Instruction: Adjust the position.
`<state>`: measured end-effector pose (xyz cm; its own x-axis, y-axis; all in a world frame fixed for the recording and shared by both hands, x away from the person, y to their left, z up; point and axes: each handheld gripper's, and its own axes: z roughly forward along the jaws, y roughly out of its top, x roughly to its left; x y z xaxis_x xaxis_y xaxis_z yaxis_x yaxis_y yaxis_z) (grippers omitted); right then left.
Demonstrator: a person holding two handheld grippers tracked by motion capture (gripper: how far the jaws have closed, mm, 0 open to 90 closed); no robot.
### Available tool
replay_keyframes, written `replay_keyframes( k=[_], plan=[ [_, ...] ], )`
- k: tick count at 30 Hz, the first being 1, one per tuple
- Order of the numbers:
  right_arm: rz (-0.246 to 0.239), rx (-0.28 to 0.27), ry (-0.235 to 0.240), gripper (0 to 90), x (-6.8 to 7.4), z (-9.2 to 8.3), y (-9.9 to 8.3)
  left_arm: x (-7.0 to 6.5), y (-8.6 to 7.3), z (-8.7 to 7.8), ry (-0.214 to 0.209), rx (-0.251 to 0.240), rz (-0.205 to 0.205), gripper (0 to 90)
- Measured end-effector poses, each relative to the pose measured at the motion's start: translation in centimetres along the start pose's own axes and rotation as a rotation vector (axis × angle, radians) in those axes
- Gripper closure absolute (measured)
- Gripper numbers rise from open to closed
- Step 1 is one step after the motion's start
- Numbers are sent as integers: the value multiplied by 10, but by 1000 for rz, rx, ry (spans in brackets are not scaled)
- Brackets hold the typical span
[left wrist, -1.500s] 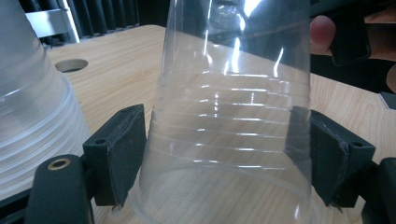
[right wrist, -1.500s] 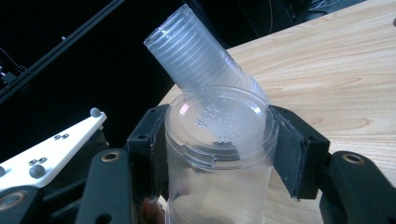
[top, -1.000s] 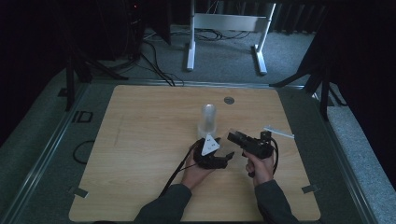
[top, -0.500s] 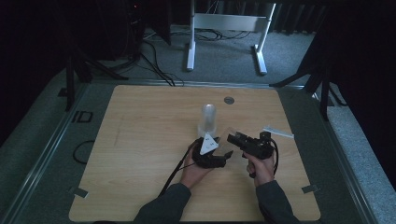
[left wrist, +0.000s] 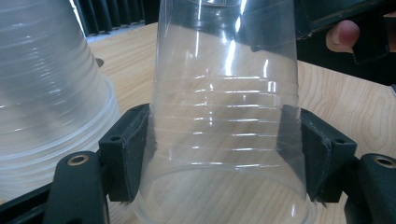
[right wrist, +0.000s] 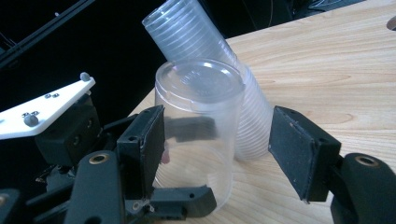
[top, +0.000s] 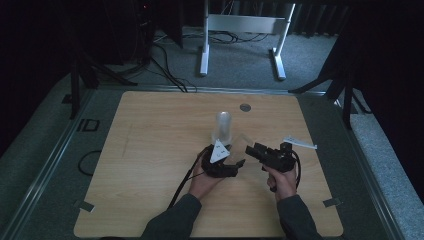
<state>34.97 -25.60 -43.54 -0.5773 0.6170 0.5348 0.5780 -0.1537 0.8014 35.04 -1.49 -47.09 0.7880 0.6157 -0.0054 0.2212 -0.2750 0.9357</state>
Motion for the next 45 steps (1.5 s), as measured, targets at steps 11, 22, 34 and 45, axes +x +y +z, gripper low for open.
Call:
replay_keyframes(
  k=[11, 22, 34, 45],
  plan=[
    [-28, 8, -27, 361, -1, -4, -1, 3, 2, -2, -1, 8, 10, 284],
    [-30, 8, -36, 362, -3, -7, -2, 5, 6, -6, -17, 19, 22, 286],
    [-45, 18, -50, 363, -6, -13, -2, 10, 10, -9, -65, 66, 41, 286],
    [-79, 41, -61, 363, -7, -18, 0, 15, 15, -12, -96, 100, 58, 287]
  ],
)
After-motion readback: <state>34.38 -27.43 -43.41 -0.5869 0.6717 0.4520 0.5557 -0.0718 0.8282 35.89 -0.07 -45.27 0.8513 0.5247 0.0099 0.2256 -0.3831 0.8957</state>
